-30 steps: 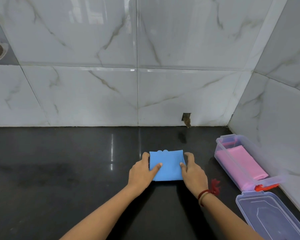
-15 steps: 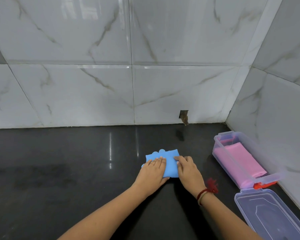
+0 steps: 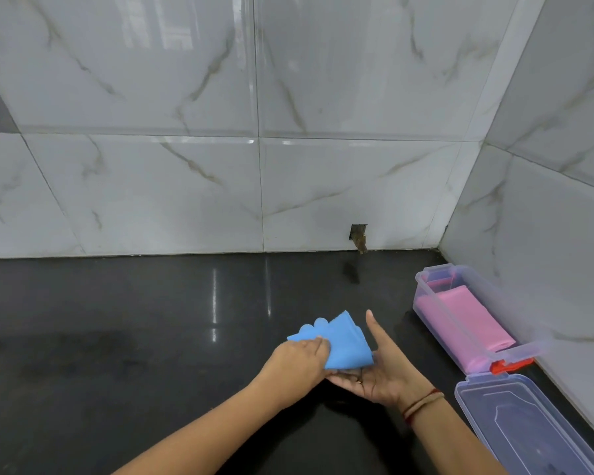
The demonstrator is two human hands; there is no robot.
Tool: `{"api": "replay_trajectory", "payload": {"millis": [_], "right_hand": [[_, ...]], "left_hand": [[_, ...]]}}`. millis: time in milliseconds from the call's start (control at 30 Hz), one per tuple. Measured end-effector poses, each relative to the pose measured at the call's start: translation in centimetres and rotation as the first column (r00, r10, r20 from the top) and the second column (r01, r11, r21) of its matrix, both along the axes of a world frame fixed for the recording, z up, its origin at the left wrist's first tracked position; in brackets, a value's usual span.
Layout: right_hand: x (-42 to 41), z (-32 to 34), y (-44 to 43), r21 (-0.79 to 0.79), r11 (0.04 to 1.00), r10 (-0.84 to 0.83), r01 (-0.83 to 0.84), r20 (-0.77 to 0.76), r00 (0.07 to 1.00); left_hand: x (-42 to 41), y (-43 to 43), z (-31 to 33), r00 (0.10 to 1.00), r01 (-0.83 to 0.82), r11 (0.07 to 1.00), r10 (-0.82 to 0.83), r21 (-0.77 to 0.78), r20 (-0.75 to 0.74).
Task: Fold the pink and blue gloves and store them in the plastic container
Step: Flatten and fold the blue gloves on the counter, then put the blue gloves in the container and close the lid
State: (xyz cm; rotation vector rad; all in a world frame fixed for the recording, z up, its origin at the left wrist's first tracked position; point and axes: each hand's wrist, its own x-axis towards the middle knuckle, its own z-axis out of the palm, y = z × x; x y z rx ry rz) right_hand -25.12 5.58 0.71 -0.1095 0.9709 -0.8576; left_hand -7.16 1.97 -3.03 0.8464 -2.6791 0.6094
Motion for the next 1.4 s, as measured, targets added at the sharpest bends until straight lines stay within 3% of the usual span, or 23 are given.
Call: {"api": "replay_trajectory", "payload": {"millis": [100, 167, 200, 267, 333, 367, 433, 533, 633, 733, 833, 900, 1033, 1167, 1333, 1400], "right_hand": [[0.2, -0.2, 0.4, -0.007, 0.998, 0.059, -0.06, -0.118, 0.991], [0.4, -0.5, 0.9, -0.024, 0.998, 0.044, -0.051, -0.226, 0.973], [0.5, -0.4, 1.1, -0.052, 0.998, 0.011, -0.025, -0.264, 0.964], [0.5, 0.0, 1.4, -0.151, 0.988, -0.076, 0.031, -0.305, 0.949], [-0.1, 0.9, 1.5, -0.251, 0.963, -0.173, 0.094, -0.313, 0.934], [-0.5, 1.4, 1.5, -0.297, 0.947, -0.218, 0.123, -0.311, 0.925], [-1.6, 2.6, 1.8, -0.394, 0.903, -0.295, 0.172, -0.279, 0.914], [-3.7, 4.0, 2.5, -0.517, 0.807, -0.437, 0.285, -0.2, 0.877], [-6.4, 5.0, 3.3, -0.563, 0.727, -0.54, 0.394, -0.114, 0.834], [-9.3, 5.3, 4.2, -0.602, 0.657, -0.592, 0.453, -0.041, 0.805], [-12.5, 5.6, 4.9, -0.67, 0.6, -0.619, 0.437, -0.042, 0.785], [-14.7, 5.8, 5.2, -0.706, 0.61, -0.622, 0.359, -0.146, 0.77], [-18.4, 6.2, 4.7, -0.669, 0.695, -0.638, 0.261, -0.408, 0.653], [-20.3, 6.1, 3.1, -0.605, 0.773, -0.602, 0.193, -0.601, 0.525], [-22.2, 5.6, 0.8, -0.561, 0.827, -0.551, 0.046, -0.789, 0.273], [-22.5, 5.1, 0.4, -0.466, 0.883, -0.453, -0.051, -0.876, 0.167]], "left_hand": [[1.2, 1.2, -0.5, 0.996, 0.078, 0.996, -0.076, 0.047, -0.048], [1.8, 2.1, 0.3, 0.999, 0.042, 0.993, -0.038, 0.11, -0.033], [2.0, 2.4, 0.9, 0.999, 0.012, 0.982, -0.003, 0.188, -0.046], [1.8, 2.4, 1.5, 0.962, 0.013, 0.897, 0.109, 0.442, -0.25], [0.9, 2.1, 2.0, 0.794, 0.043, 0.737, 0.384, 0.674, -0.471], [0.1, 1.8, 2.4, 0.689, 0.092, 0.637, 0.514, 0.765, -0.511], [-2.0, 0.9, 3.9, 0.587, 0.259, 0.363, 0.677, 0.895, -0.445], [-5.7, -0.6, 6.3, 0.555, 0.492, 0.057, 0.749, 0.869, -0.363], [-9.7, -1.8, 8.4, 0.498, 0.585, -0.106, 0.829, 0.804, -0.253], [-13.9, -2.5, 9.8, 0.51, 0.723, -0.311, 0.843, 0.617, -0.173], [-17.7, -3.5, 10.9, 0.488, 0.769, -0.287, 0.841, 0.571, -0.233], [-19.6, -4.6, 11.5, 0.494, 0.743, -0.254, 0.832, 0.619, -0.252], [-22.6, -7.1, 12.1, 0.615, 0.601, -0.175, 0.724, 0.78, -0.312], [-25.0, -9.1, 11.6, 0.733, 0.451, 0.012, 0.565, 0.893, -0.378], [-27.7, -10.1, 10.4, 0.812, 0.33, 0.259, 0.413, 0.908, -0.413], [-28.3, -10.3, 9.7, 0.853, 0.264, 0.35, 0.35, 0.899, -0.387]]}}
